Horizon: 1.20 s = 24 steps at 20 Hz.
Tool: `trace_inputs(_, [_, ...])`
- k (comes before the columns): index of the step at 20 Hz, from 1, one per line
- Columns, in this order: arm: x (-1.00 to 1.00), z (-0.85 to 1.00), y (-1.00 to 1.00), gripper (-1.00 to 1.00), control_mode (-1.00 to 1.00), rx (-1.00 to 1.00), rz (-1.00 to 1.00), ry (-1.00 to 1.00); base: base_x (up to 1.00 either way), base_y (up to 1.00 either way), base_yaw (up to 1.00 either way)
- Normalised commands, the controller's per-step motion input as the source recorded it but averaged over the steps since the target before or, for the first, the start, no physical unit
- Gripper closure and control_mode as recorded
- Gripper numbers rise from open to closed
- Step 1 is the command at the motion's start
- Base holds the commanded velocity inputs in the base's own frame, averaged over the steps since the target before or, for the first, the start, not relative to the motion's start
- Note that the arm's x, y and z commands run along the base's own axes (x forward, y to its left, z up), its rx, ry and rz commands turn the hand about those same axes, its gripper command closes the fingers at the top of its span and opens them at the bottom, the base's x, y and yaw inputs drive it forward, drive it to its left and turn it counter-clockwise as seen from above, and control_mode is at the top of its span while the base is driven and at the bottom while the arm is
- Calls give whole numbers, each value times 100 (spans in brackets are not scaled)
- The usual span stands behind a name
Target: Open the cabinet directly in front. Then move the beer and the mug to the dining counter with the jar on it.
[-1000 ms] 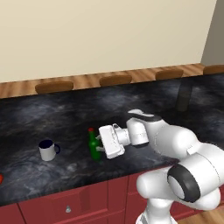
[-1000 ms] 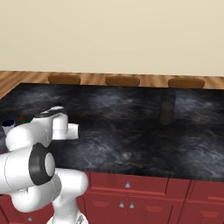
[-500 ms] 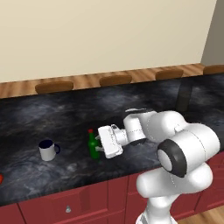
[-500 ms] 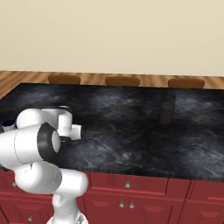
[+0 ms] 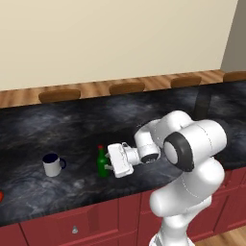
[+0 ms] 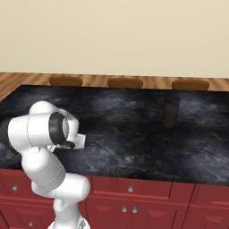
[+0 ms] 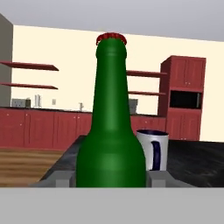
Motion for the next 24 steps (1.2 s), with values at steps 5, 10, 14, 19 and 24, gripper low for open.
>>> trace_inputs(5, [0, -18, -2, 100, -100, 15, 0, 0, 0, 0, 0])
trace_inputs(10, [1, 0, 0, 100, -100, 1, 0, 0, 0, 0, 0])
trace_inputs(14, [9, 0, 0, 100, -100, 0, 0, 0, 0, 0, 0])
trace_inputs(19, [0, 0, 0, -100, -100, 0, 0, 0, 0, 0, 0])
trace_inputs(24, [0, 0, 0, -100, -100, 0, 0, 0, 0, 0, 0])
